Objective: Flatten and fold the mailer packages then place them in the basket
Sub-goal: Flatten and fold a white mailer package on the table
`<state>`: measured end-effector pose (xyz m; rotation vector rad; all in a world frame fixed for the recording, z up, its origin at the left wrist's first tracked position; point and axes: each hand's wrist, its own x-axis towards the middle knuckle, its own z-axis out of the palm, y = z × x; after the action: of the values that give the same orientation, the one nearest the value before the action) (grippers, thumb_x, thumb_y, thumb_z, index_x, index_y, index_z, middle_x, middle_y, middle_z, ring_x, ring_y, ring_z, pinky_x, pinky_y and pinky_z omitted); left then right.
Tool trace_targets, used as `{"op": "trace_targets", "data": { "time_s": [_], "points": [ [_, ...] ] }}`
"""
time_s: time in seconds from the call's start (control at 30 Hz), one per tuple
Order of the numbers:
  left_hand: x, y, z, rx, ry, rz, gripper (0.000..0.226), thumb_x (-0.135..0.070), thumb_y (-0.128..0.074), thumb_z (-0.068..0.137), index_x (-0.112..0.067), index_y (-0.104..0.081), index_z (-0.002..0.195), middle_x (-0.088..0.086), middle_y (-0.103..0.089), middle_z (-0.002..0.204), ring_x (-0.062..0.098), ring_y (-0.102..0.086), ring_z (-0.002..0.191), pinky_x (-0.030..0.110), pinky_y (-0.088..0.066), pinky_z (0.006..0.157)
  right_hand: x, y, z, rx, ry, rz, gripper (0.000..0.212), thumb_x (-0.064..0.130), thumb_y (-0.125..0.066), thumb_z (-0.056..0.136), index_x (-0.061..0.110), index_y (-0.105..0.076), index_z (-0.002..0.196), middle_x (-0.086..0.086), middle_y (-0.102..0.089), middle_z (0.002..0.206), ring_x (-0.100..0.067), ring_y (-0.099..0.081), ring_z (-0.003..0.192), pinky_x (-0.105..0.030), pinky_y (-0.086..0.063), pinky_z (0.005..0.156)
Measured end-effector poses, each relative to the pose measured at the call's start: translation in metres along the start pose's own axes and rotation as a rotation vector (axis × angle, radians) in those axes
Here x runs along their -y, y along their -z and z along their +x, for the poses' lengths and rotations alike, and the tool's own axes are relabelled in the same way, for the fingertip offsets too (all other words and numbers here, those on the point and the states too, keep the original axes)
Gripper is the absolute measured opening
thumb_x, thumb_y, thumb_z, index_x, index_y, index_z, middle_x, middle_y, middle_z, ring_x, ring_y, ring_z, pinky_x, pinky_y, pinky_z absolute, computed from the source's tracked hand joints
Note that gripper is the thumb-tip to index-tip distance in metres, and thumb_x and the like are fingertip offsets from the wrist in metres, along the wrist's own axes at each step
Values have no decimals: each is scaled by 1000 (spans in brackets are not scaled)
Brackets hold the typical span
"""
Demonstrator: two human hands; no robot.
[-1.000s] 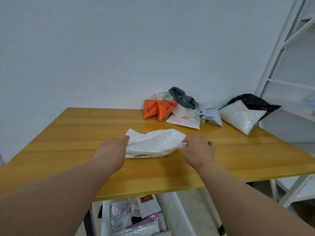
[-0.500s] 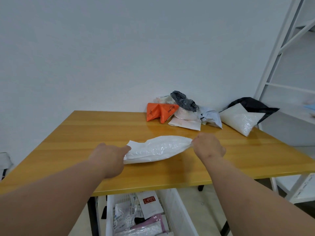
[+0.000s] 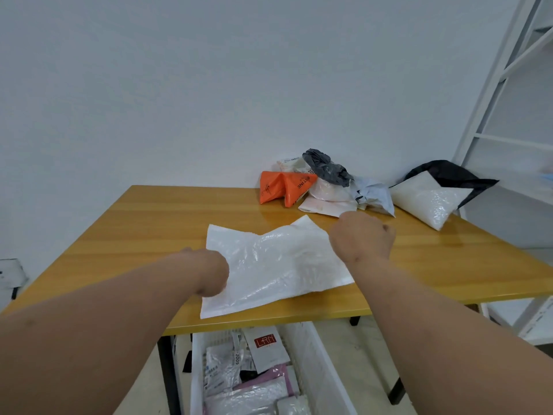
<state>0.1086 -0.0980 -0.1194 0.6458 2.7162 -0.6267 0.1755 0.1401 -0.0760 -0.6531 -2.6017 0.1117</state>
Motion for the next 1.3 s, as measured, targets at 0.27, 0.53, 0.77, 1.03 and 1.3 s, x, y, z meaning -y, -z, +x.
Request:
{"op": "trace_targets", "data": {
  "time_s": [0.27,0.53,0.77,1.03,1.3],
  "points": [
    [-31,-13,18,-304,15,-497,60,-40,-32,104,-17,-15,156,8,-8,163,31,-6,149,43,-15,121,20,-47,-13,475,420,100,54,31,-38,100,25,-28,153,0,-17,162,-24,-12,149,-40,-21,118],
    [-38,-44,39,-163,46,-500,89,-70,-25,94,-22,22,152,-3,24,161,35,14,149,48,-3,122,13,-94,-24,676,322,62,91,59,-48,91,33,13,154,-2,25,161,-25,18,149,-50,-4,122],
    [-34,-39,42,-129,44,-464,92,-75,-24,90,-24,22,152,-6,23,161,33,8,150,47,-8,122,15,-105,-20,680,274,103,101,61,-52,85,28,14,154,-3,21,162,-24,16,150,-52,-6,121],
    [-32,-20,46,-316,153,-435,72,-72,-18,92,-30,-27,150,6,-31,150,29,-31,136,47,-34,106,25,-84,-8,409,278,-16,72,73,-38,84,27,-44,140,-2,-48,141,-26,-42,129,-48,-36,105],
    [-41,-30,69,-307,67,-509,70,-64,-12,97,-32,10,155,-5,17,163,26,17,149,51,2,121,24,-112,-8,532,309,15,96,92,-9,73,41,5,154,1,16,163,-27,17,149,-57,3,119]
  ]
}}
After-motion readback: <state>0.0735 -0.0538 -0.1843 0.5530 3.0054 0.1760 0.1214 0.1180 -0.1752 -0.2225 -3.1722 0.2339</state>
